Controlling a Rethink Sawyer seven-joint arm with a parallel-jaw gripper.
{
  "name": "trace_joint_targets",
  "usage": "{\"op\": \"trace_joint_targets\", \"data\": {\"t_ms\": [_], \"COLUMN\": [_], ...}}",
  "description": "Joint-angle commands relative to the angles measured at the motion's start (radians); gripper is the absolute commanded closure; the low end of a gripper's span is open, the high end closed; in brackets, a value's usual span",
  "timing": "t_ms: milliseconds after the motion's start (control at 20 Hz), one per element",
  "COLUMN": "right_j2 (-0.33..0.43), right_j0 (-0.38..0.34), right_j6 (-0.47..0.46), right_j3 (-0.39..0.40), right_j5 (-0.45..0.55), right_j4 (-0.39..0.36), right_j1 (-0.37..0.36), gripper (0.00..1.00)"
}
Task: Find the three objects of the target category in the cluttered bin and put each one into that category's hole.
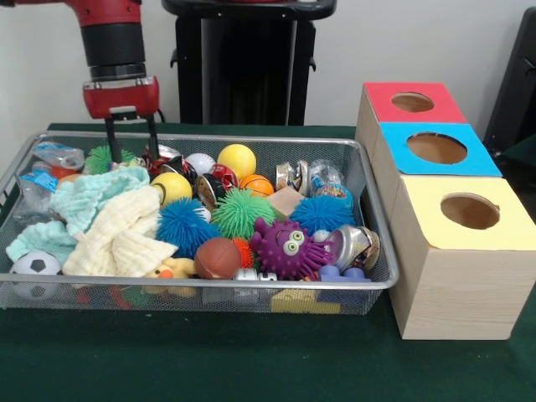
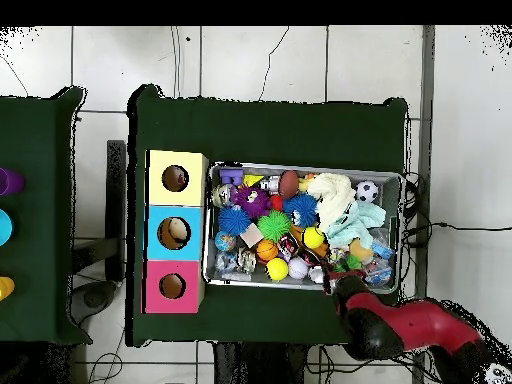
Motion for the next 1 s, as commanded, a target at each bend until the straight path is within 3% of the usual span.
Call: {"op": "trace_joint_targets", "data": {"t_ms": [50, 300, 800, 1000], "right_j2": [-0.337, -0.44, -0.388, -0.336], "right_j0": [0.251, 0.332, 0.283, 0.246], "right_j6": [0.141, 0.085, 0.087, 0.093], "right_j3": [-0.14, -0.173, -0.172, -0.129], "right_j5": [-0.31, -0.427, -0.377, -0.315], "right_j4": [-0.003, 0.107, 0.066, 0.049], "right_j1": [0.113, 0.191, 0.179, 0.124], "gripper": [0.0, 0.0, 0.0, 0.0]}}
